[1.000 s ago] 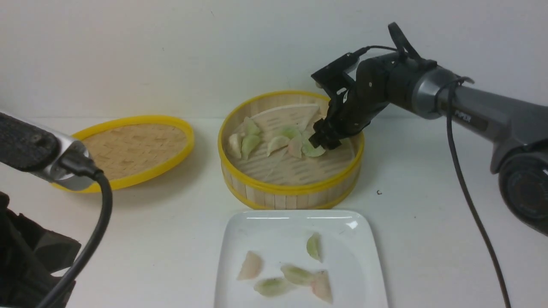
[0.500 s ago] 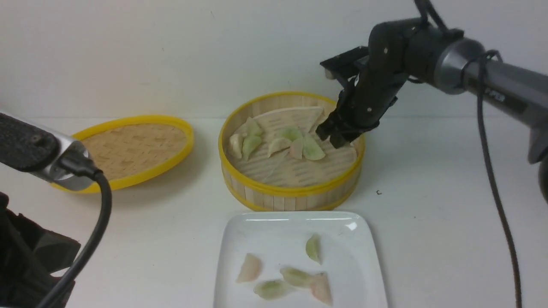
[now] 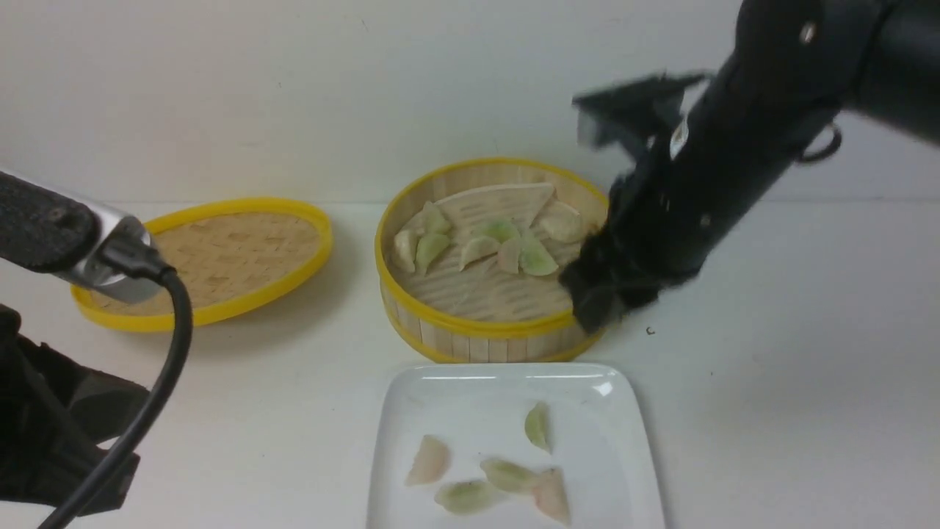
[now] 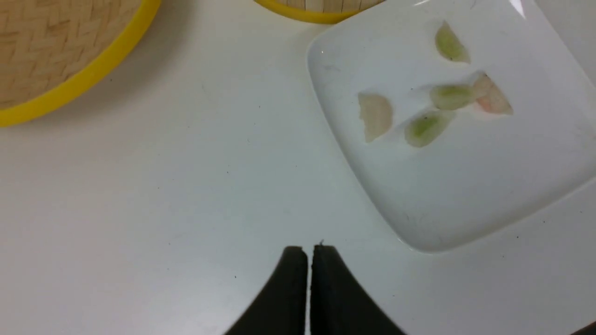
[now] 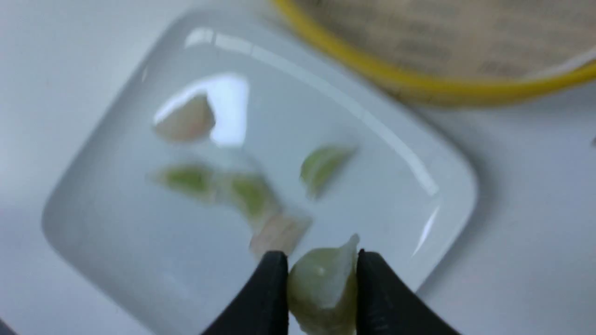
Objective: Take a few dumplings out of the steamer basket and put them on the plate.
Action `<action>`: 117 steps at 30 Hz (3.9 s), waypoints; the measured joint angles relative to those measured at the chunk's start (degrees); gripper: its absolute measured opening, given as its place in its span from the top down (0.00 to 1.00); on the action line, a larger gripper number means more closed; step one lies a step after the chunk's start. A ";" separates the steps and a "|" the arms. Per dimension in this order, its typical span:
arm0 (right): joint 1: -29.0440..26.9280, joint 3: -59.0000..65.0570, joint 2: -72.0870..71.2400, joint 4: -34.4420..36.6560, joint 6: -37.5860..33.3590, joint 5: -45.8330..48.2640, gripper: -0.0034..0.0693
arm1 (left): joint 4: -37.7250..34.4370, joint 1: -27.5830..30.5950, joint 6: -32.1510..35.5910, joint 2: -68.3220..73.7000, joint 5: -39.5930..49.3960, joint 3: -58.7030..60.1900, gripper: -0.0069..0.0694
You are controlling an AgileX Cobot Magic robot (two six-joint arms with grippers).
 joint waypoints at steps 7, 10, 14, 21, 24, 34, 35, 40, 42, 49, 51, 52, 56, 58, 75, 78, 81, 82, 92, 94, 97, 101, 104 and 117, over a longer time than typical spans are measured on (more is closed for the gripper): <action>1.87 12.39 4.68 0.83 1.48 -14.10 0.66 | 0.00 0.00 0.00 0.00 -0.63 0.00 0.92; 1.87 12.51 6.74 2.49 1.55 -15.74 0.51 | 0.00 0.00 -0.01 0.00 -0.63 0.00 0.92; 1.87 12.51 5.96 2.08 2.52 -14.68 0.28 | 0.00 0.00 -0.01 0.00 -0.63 0.00 0.92; 1.87 12.33 -10.20 -7.04 9.44 -10.19 0.57 | 0.00 0.00 -0.67 0.00 -1.40 0.00 0.92; 1.87 12.78 -22.56 -11.87 13.98 -10.13 0.82 | 0.00 0.00 -0.78 0.00 -3.01 0.00 0.92; 1.87 36.75 -79.22 -28.62 28.09 -29.71 0.97 | 0.00 0.00 -3.15 0.00 -13.21 0.00 0.92; 1.87 39.20 -82.78 -29.39 28.41 -31.16 0.97 | 0.00 0.00 -3.19 0.00 -14.16 0.00 0.92; 1.87 52.07 -96.81 -30.20 33.15 -35.93 0.97 | 0.00 0.00 -3.53 0.00 -18.86 0.00 0.92; 1.87 54.81 -98.60 -30.64 33.59 -37.48 0.97 | -0.85 0.00 -3.61 -0.52 -19.96 0.07 0.92; 1.87 57.88 -99.58 -31.36 34.31 -43.01 0.97 | -2.32 0.00 -4.13 -10.50 -24.74 6.73 0.92; 1.87 57.88 -99.58 -31.61 34.31 -43.20 0.97 | -1.74 0.00 -4.71 -16.34 -25.06 10.74 0.92; 1.87 57.88 -99.58 -31.82 34.31 -43.23 0.97 | -1.30 0.00 -5.22 -19.18 -25.37 12.58 0.92; 1.87 57.88 -99.58 -31.92 34.31 -43.35 0.97 | 0.00 0.00 -8.98 -30.17 -27.94 19.39 0.92; 1.87 57.88 -99.58 -32.04 34.31 -43.35 0.97 | 0.00 0.00 -9.67 -33.08 -28.31 20.75 0.92; 1.87 57.88 -99.58 -32.26 34.31 -43.42 0.97 | 2.91 1.10 -6.04 -43.26 -31.56 28.02 0.92; 1.87 57.88 -99.58 -32.33 34.31 -43.42 0.97 | 0.79 4.13 -1.04 -44.55 -35.44 32.78 0.92; 1.87 57.88 -99.58 -32.40 34.31 -43.42 0.97 | -5.07 12.12 8.26 -47.47 -40.93 42.59 0.92; 1.87 57.88 -99.58 -32.40 34.31 -43.42 0.97 | -5.98 14.06 9.60 -48.07 -41.95 45.46 0.92; 1.87 57.88 -99.58 -32.41 34.31 -43.62 0.97 | -5.11 20.06 11.62 -48.48 -41.74 57.08 0.92; 1.87 57.88 -99.58 -32.46 34.31 -43.62 0.97 | -5.11 20.06 11.64 -48.48 -41.74 57.08 0.92; 1.87 57.88 -99.58 -32.46 34.31 -43.62 0.97 | -5.11 20.06 11.64 -48.48 -41.74 57.08 0.92; 1.87 57.88 -99.58 -32.46 34.31 -43.62 0.97 | -5.11 20.06 11.64 -48.48 -41.74 57.08 0.92; 1.87 57.88 -99.58 -32.46 34.31 -43.62 0.97 | -5.11 20.06 11.64 -48.48 -41.74 57.08 0.92; 1.87 58.01 -99.58 -31.96 34.07 -43.77 0.97 | -5.11 20.06 11.69 -48.48 -41.74 57.08 0.92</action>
